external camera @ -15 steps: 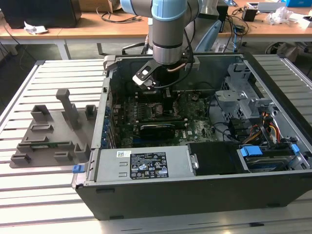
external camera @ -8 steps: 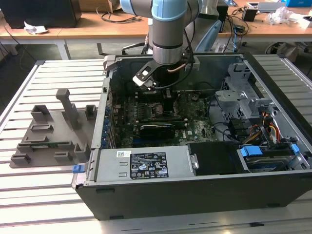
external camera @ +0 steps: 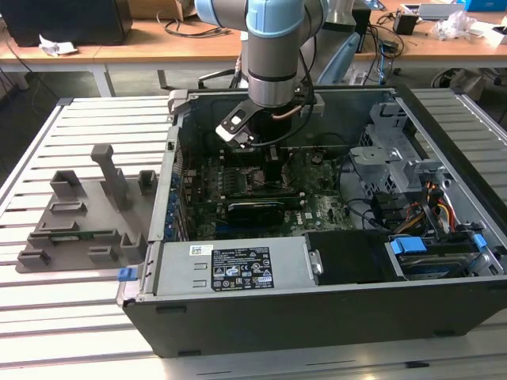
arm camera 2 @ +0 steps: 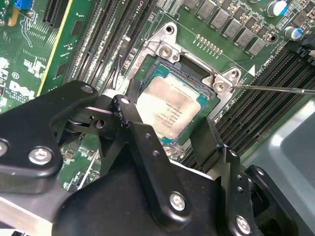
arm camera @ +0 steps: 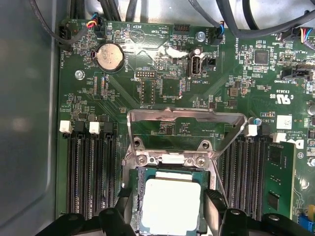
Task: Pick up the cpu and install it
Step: 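Place the cpu into insertion slot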
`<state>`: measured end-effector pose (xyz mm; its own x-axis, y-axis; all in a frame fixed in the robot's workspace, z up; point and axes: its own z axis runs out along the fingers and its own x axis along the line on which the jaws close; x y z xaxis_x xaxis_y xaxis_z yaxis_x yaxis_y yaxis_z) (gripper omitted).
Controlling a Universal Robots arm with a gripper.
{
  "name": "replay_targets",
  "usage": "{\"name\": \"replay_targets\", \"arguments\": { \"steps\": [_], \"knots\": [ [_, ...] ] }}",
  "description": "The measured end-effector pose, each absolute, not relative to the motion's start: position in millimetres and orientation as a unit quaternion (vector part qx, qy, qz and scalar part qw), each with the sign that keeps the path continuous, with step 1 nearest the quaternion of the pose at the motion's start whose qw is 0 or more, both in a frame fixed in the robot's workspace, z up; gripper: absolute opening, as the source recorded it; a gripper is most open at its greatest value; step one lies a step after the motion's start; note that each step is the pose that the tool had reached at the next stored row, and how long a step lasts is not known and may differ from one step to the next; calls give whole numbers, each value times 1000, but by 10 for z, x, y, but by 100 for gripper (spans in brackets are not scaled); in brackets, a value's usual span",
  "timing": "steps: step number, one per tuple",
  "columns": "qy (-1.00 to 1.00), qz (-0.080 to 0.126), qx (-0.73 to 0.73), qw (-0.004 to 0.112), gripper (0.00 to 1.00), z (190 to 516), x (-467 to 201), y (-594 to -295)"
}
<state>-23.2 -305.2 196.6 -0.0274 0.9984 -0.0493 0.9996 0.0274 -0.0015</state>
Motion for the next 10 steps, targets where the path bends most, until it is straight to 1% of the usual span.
{"name": "replay_targets", "arguments": {
  "steps": [1, 3, 8, 10],
  "knots": [
    [717, -18, 697, 17, 67, 1966, -232, -3052],
    [717, -18, 697, 17, 56, 1965, -231, -3052],
    [717, -18, 697, 17, 56, 1969, -232, -3052],
    [717, -18, 697, 17, 56, 2031, -232, -3053]
  ]
}}
